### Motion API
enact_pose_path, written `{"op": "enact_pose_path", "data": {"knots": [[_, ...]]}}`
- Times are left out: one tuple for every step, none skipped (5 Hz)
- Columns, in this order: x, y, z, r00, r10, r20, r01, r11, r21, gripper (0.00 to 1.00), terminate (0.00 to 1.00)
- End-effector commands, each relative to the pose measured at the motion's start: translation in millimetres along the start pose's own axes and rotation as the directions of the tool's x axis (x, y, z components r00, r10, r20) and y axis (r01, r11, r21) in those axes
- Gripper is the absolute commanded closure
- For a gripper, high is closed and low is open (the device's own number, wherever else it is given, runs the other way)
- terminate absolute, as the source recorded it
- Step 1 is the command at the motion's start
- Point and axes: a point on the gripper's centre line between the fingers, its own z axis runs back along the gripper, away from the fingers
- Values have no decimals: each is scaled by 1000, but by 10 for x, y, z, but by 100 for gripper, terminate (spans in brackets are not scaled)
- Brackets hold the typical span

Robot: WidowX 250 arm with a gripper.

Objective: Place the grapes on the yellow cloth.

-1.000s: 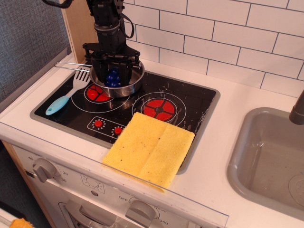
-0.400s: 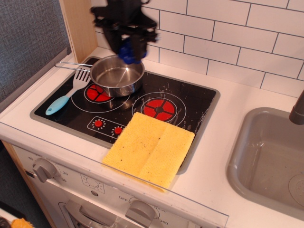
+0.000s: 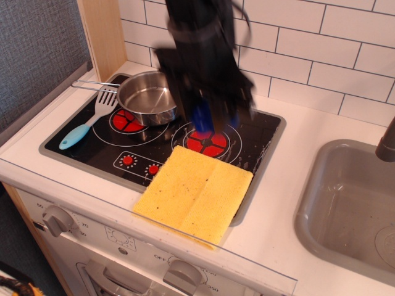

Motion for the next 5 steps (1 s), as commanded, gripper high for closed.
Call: {"op": "enact_pose_path", "data": {"knots": [[-330,-5,-294,995,-8,-104,8,1000,2,100,0],[-463,38,-413,988,-13,-151,16,1000,16,100,0],[-561,30,-456,982,2,-187,3,1000,26,0,0],[-536,14,-329,986,9,-166,-5,1000,21,0,0],[-558,113,-139,989,79,-129,-75,997,31,0,0]]}}
